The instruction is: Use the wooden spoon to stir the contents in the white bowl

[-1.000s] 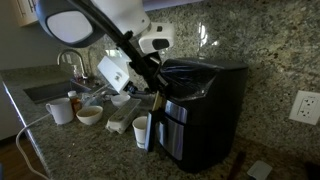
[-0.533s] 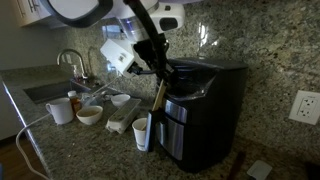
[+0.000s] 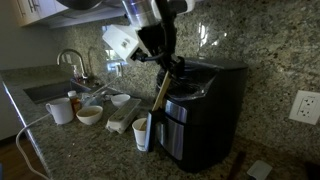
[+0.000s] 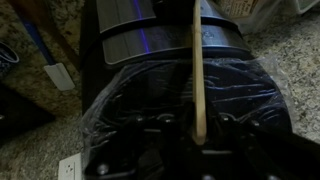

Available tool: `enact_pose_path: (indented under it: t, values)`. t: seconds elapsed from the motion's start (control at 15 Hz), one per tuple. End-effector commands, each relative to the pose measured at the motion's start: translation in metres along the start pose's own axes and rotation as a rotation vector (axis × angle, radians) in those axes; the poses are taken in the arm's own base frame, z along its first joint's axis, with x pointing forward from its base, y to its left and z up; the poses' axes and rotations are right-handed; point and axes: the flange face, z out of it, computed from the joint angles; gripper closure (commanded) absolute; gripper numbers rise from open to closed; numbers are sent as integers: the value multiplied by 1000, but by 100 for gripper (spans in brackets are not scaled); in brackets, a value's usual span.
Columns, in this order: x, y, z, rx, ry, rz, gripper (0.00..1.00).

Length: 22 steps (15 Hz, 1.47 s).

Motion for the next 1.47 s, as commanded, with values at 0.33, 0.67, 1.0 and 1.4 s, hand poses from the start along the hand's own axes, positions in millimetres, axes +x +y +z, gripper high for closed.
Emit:
enact_pose_path:
  t: [0.33, 0.67, 1.0, 1.4]
  values:
    - [19, 15, -26, 25, 12, 55, 94]
    - [9, 11, -11, 29, -21, 43, 85]
    - [21, 17, -24, 32, 17, 61, 94]
    - [47, 32, -64, 9, 92, 97, 94]
